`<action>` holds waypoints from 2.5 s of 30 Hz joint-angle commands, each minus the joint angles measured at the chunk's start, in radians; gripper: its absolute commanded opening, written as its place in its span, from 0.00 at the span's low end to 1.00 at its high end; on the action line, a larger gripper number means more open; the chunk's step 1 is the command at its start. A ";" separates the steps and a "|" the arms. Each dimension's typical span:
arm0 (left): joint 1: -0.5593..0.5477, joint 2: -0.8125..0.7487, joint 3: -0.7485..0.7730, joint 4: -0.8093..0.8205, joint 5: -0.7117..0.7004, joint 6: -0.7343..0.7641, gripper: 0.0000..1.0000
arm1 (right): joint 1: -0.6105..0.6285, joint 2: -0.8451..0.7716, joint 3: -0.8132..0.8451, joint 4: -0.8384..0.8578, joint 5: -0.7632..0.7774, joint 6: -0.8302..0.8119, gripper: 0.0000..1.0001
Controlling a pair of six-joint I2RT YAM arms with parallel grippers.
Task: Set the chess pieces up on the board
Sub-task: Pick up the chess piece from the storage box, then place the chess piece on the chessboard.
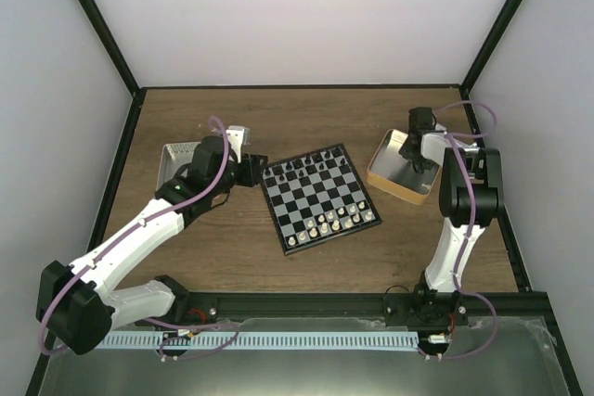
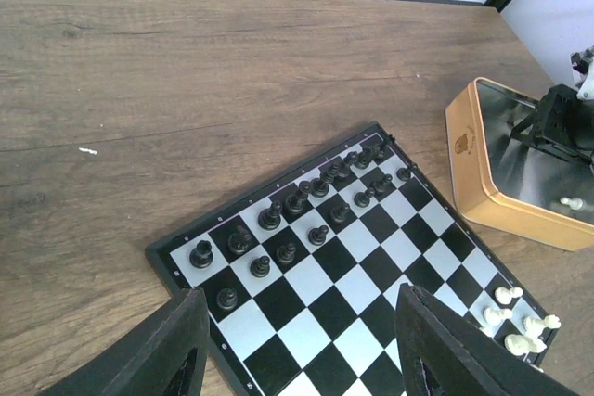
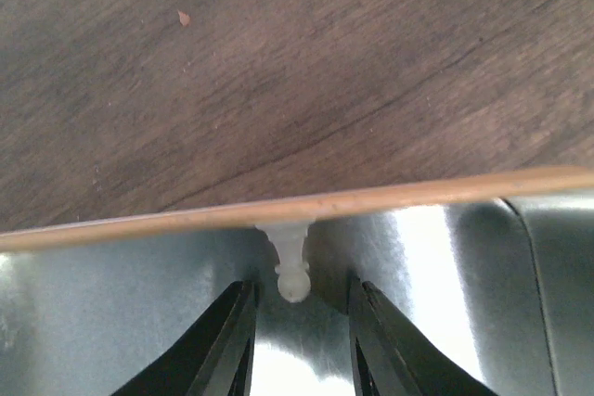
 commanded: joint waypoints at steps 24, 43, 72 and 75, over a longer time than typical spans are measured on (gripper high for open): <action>0.004 -0.012 -0.003 0.018 0.012 0.011 0.57 | -0.006 -0.223 -0.077 -0.034 -0.220 -0.073 0.08; 0.006 -0.003 0.012 0.053 0.140 -0.045 0.61 | 0.234 -0.527 -0.193 0.040 -0.743 -0.178 0.09; 0.069 -0.019 -0.054 0.054 0.196 -0.138 0.67 | 0.571 -0.229 0.008 -0.229 -0.910 -0.070 0.11; 0.069 -0.036 -0.055 0.033 0.150 -0.111 0.67 | 0.585 -0.216 0.023 -0.287 -0.920 0.023 0.11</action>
